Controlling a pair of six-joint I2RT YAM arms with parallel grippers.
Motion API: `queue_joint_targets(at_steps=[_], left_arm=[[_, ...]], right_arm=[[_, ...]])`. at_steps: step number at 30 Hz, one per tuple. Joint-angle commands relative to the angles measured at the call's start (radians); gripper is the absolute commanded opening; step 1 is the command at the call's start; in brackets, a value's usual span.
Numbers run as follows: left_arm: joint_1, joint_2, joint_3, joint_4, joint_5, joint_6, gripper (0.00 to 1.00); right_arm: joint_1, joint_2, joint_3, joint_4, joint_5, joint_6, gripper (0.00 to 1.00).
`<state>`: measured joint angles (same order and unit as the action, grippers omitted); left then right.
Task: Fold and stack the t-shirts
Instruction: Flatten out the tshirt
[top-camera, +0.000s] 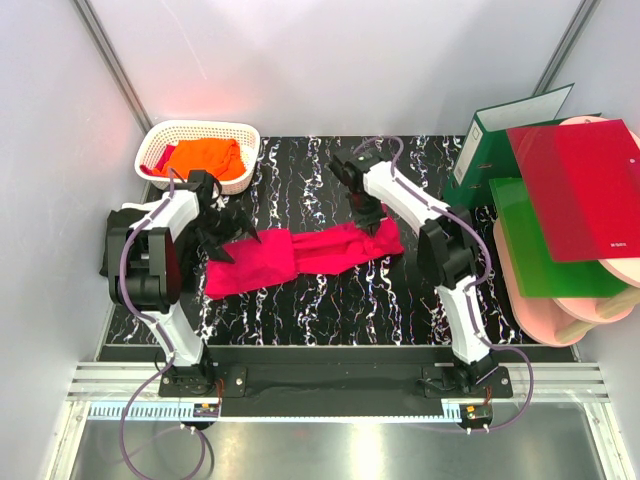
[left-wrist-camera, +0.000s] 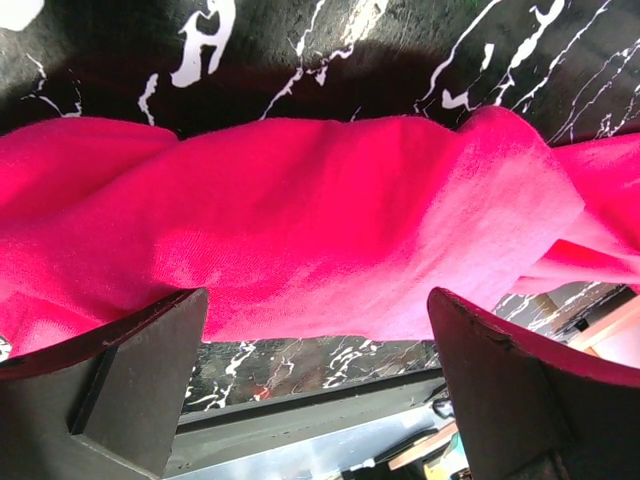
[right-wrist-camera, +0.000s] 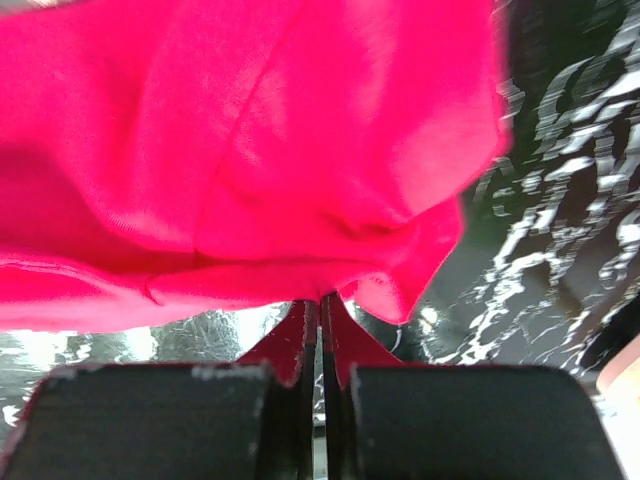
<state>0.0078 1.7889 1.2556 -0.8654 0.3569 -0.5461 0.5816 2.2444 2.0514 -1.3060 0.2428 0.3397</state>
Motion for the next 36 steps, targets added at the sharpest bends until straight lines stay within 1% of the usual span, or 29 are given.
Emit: queue_joint_targets(at_steps=[1, 2, 4, 6, 7, 9, 10, 12, 13, 17, 21, 22, 24, 25, 27, 30, 31, 34, 35, 36], left_arm=[[-0.002, 0.013, 0.028, 0.032, -0.029, 0.015, 0.99], [-0.002, 0.015, 0.037, 0.032, -0.027, 0.021, 0.99], [-0.044, 0.017, 0.082, 0.037, -0.022, 0.04, 0.99], [-0.08, 0.014, 0.125, 0.039, -0.018, 0.095, 0.99], [-0.125, 0.012, 0.167, 0.039, -0.027, 0.118, 0.99], [-0.175, 0.007, 0.211, 0.039, -0.029, 0.184, 0.99], [-0.225, 0.006, 0.249, 0.039, -0.053, 0.204, 0.99], [-0.268, 0.01, 0.28, 0.037, -0.07, 0.248, 0.99], [-0.308, 0.012, 0.307, 0.037, -0.103, 0.256, 0.99], [-0.38, 0.026, 0.358, 0.026, -0.163, 0.293, 0.99], [-0.471, 0.044, 0.399, -0.001, -0.251, 0.38, 0.97], [-0.506, 0.052, 0.406, -0.015, -0.31, 0.396, 0.97], [-0.531, 0.087, 0.419, -0.068, -0.361, 0.414, 0.93], [-0.548, 0.099, 0.421, -0.087, -0.422, 0.414, 0.89], [-0.557, 0.128, 0.419, -0.134, -0.452, 0.403, 0.87], [-0.581, 0.141, 0.406, -0.165, -0.483, 0.403, 0.82], [-0.6, 0.142, 0.406, -0.173, -0.513, 0.402, 0.8], [-0.638, 0.148, 0.406, -0.216, -0.594, 0.387, 0.72], [-0.646, 0.158, 0.404, -0.227, -0.608, 0.373, 0.66], [-0.654, 0.159, 0.39, -0.237, -0.613, 0.367, 0.62]], right_arm=[[0.003, -0.147, 0.114, 0.02, 0.148, -0.002, 0.0], [0.001, -0.15, 0.124, 0.034, 0.165, -0.002, 0.0], [0.001, -0.151, 0.145, 0.051, 0.199, -0.005, 0.0], [0.001, -0.135, 0.161, 0.07, 0.222, -0.01, 0.0], [0.001, -0.109, 0.17, 0.068, 0.23, -0.013, 0.0], [0.0, -0.077, 0.205, 0.07, 0.245, -0.013, 0.0], [0.0, -0.043, 0.22, 0.067, 0.243, -0.016, 0.0], [0.0, -0.014, 0.265, 0.062, 0.239, -0.019, 0.0], [0.0, 0.009, 0.282, 0.059, 0.237, -0.022, 0.0], [0.001, 0.055, 0.34, 0.041, 0.234, -0.039, 0.0], [0.0, 0.067, 0.342, 0.034, 0.243, -0.045, 0.0], [0.0, 0.069, 0.337, 0.036, 0.243, -0.047, 0.0], [0.001, 0.07, 0.332, 0.033, 0.245, -0.048, 0.0], [0.0, 0.072, 0.331, 0.033, 0.243, -0.05, 0.0], [0.001, 0.072, 0.326, 0.033, 0.248, -0.048, 0.0], [0.0, 0.07, 0.316, 0.031, 0.263, -0.042, 0.0], [0.001, 0.072, 0.314, 0.033, 0.266, -0.039, 0.0], [0.0, 0.076, 0.297, 0.031, 0.291, -0.033, 0.0], [-0.003, 0.077, 0.288, 0.03, 0.297, -0.031, 0.0], [-0.006, 0.077, 0.283, 0.03, 0.3, -0.031, 0.0]])
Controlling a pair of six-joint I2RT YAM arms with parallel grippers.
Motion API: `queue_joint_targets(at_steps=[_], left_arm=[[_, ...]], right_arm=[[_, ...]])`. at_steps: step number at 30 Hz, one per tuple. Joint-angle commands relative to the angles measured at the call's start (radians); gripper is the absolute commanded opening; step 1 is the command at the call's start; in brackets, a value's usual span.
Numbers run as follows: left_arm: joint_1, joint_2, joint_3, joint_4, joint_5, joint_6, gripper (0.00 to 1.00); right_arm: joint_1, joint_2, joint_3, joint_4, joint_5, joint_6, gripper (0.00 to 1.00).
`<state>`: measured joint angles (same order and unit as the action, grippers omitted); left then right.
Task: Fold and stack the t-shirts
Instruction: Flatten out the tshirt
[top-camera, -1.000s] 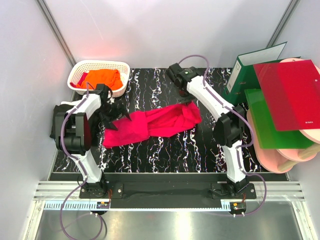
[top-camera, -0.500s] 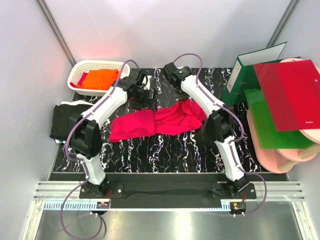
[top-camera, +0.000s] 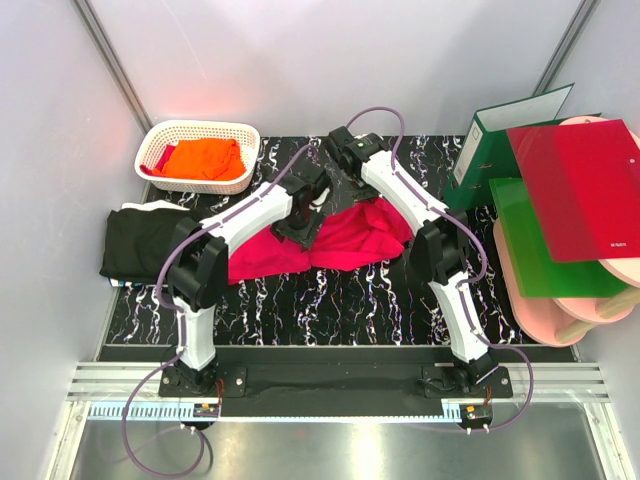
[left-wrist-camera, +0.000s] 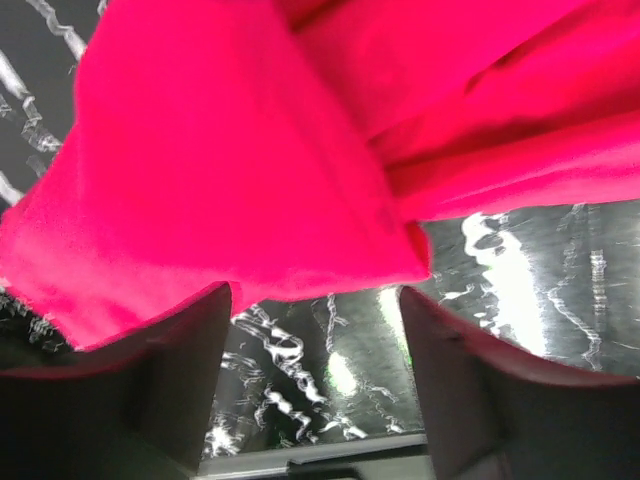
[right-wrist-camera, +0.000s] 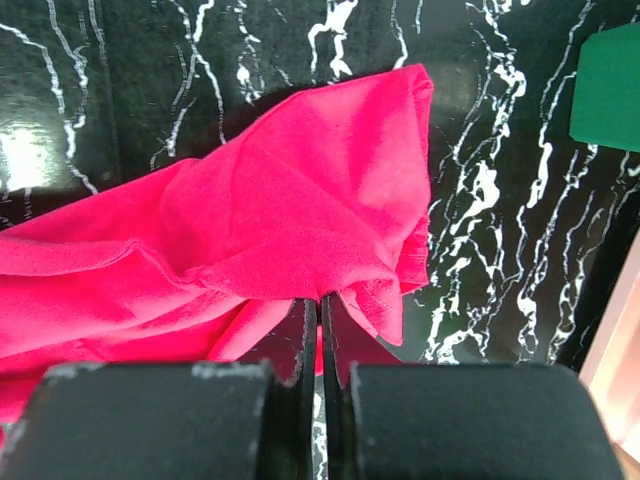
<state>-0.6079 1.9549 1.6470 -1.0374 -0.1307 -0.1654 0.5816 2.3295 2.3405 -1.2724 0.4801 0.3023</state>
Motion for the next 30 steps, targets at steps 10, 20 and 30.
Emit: queue_joint_targets(at_steps=[10, 20, 30], left_arm=[[-0.046, -0.031, -0.018, -0.066, -0.026, -0.088, 0.84], [-0.081, 0.027, 0.016, -0.05, 0.042, -0.117, 0.8], [-0.112, 0.15, 0.105, -0.046, 0.031, -0.129, 0.76]], right_arm=[[-0.028, -0.005, -0.006, -0.004, 0.091, 0.008, 0.0], [-0.08, 0.01, -0.02, -0.001, 0.098, 0.024, 0.0], [-0.088, 0.036, 0.0, 0.007, 0.066, 0.006, 0.0]])
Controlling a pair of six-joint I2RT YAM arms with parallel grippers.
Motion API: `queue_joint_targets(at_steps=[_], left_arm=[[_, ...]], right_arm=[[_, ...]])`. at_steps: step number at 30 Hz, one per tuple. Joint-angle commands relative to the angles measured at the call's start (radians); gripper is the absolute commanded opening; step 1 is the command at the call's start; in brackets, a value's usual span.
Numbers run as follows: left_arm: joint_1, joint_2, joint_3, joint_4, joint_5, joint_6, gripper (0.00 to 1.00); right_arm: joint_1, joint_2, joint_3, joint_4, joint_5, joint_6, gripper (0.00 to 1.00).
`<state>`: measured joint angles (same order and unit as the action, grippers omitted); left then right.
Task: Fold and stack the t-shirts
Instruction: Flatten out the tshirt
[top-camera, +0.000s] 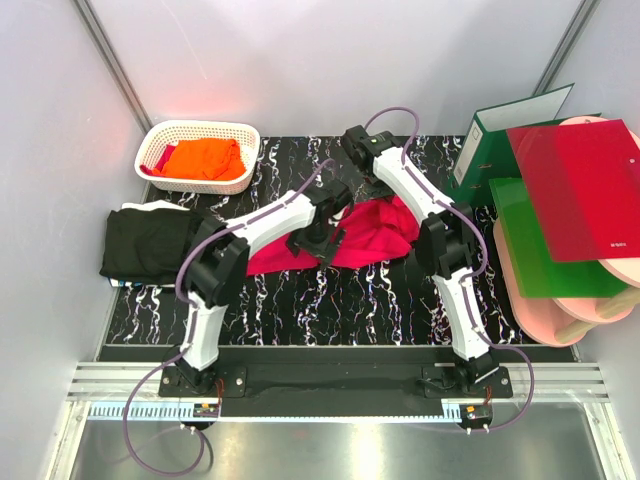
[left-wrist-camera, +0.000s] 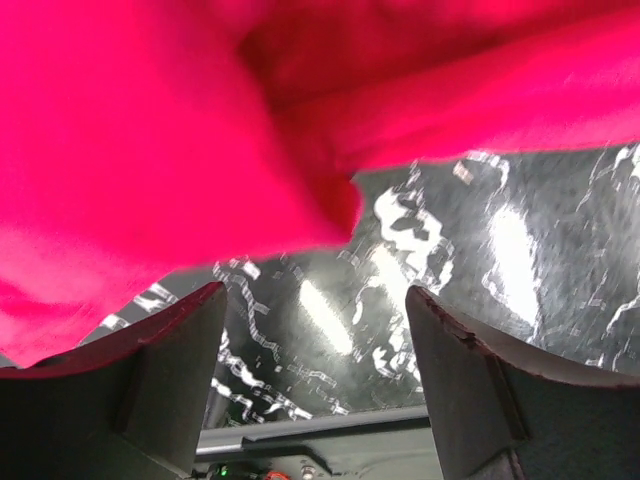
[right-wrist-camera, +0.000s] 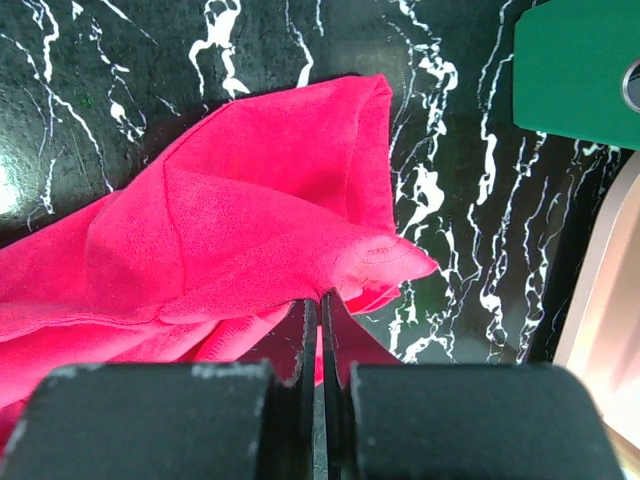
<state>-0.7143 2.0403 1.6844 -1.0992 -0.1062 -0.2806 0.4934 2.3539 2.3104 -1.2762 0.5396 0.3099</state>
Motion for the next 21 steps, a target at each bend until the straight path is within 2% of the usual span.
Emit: queue_joint_targets(at_steps=[1, 4, 5, 6, 7, 8, 15, 19, 21], left_arm=[[-0.007, 0.072, 0.089, 0.016, 0.002, -0.019, 0.76], [-0.007, 0.118, 0.132, 0.013, -0.041, -0.019, 0.7], [-0.007, 0.142, 0.138, 0.01, -0.082, -0.017, 0.62], [-0.005, 0.152, 0.147, 0.004, -0.105, -0.019, 0.49], [-0.005, 0.161, 0.165, -0.014, -0.128, -0.02, 0.32], [-0.005, 0.173, 0.176, -0.03, -0.176, -0.026, 0.0], [0.015, 0.058, 0.12, -0.086, -0.295, -0.083, 0.0], [0.105, -0.031, 0.119, -0.149, -0.366, -0.097, 0.0], [0.153, -0.058, 0.176, -0.172, -0.369, -0.092, 0.0]], right_arm=[[0.001, 0.012, 0.032, 0.012, 0.002, -0.003, 0.0], [0.0, 0.018, 0.03, 0.014, 0.002, -0.014, 0.0], [-0.001, 0.018, 0.032, 0.017, 0.0, -0.014, 0.0], [-0.003, 0.018, 0.03, 0.017, -0.003, -0.015, 0.0], [-0.004, 0.018, 0.029, 0.018, -0.004, -0.014, 0.0], [-0.004, 0.016, 0.027, 0.017, -0.007, -0.014, 0.0], [-0.01, 0.016, 0.018, 0.025, -0.029, -0.018, 0.0], [-0.01, -0.011, 0.017, 0.026, -0.03, -0.014, 0.0], [-0.012, -0.033, 0.012, 0.044, -0.043, -0.018, 0.0]])
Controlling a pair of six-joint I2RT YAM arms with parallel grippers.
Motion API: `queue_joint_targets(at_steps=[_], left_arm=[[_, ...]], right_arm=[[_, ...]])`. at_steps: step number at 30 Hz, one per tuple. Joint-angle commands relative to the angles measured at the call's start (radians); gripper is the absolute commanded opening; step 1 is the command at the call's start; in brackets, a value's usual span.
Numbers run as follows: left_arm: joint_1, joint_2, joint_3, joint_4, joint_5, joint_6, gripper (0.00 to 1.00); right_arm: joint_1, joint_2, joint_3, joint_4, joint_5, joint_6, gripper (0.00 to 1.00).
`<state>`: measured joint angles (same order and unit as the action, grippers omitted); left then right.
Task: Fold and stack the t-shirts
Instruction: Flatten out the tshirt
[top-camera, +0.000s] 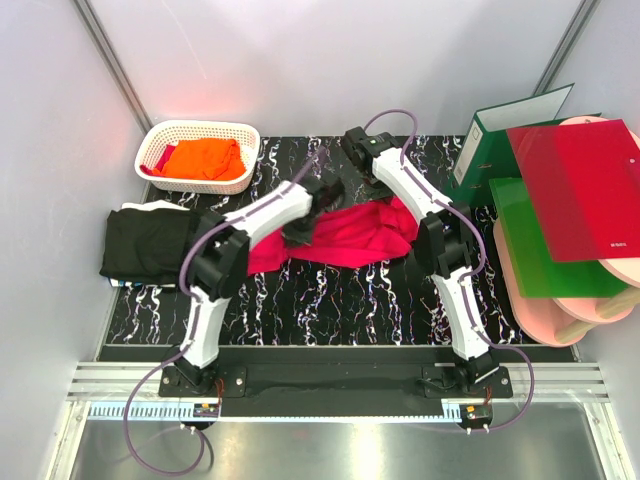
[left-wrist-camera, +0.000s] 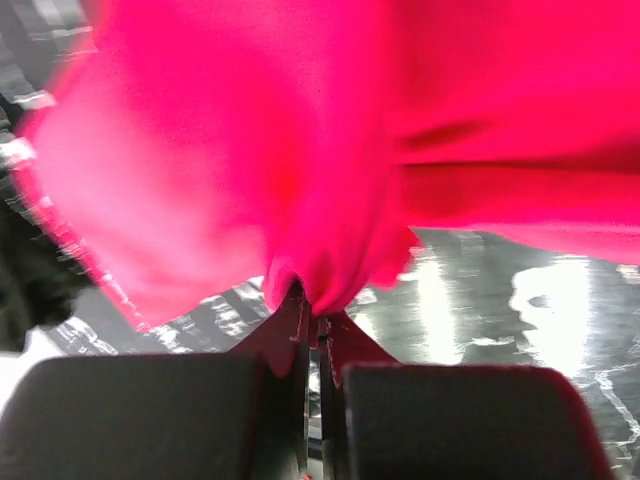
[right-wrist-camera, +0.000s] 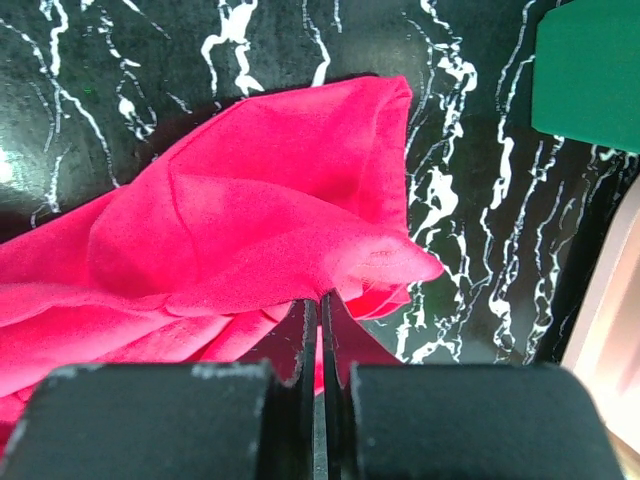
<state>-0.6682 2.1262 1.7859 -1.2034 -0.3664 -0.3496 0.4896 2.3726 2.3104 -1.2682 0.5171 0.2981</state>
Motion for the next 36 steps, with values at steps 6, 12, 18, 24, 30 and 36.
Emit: queue_joint_targets(at_steps=[6, 12, 18, 24, 30, 36], left_arm=[[0.284, -0.213, 0.286, -0.085, -0.129, -0.014, 0.0], [0.363, -0.383, 0.253, 0.025, -0.129, -0.115, 0.0], [0.363, -0.658, -0.035, 0.226, -0.126, -0.112, 0.0], [0.363, -0.929, -0.282, 0.252, -0.106, -0.127, 0.0], [0.36, -1.259, -0.396, 0.209, -0.045, -0.161, 0.0], [0.357, -1.456, -0.237, 0.11, -0.049, -0.077, 0.0]], right_arm=[[-0.008, -0.167, 0.052, 0.099, -0.037, -0.045, 0.0], [-0.008, -0.349, 0.081, 0.13, -0.016, -0.036, 0.0], [0.001, -0.68, -0.236, 0.239, -0.012, -0.011, 0.0], [0.01, -1.135, -0.687, 0.411, -0.127, -0.022, 0.0], [0.012, -1.375, -0.75, 0.276, -0.238, 0.05, 0.0], [0.012, -1.538, -0.616, 0.078, -0.266, 0.053, 0.0]])
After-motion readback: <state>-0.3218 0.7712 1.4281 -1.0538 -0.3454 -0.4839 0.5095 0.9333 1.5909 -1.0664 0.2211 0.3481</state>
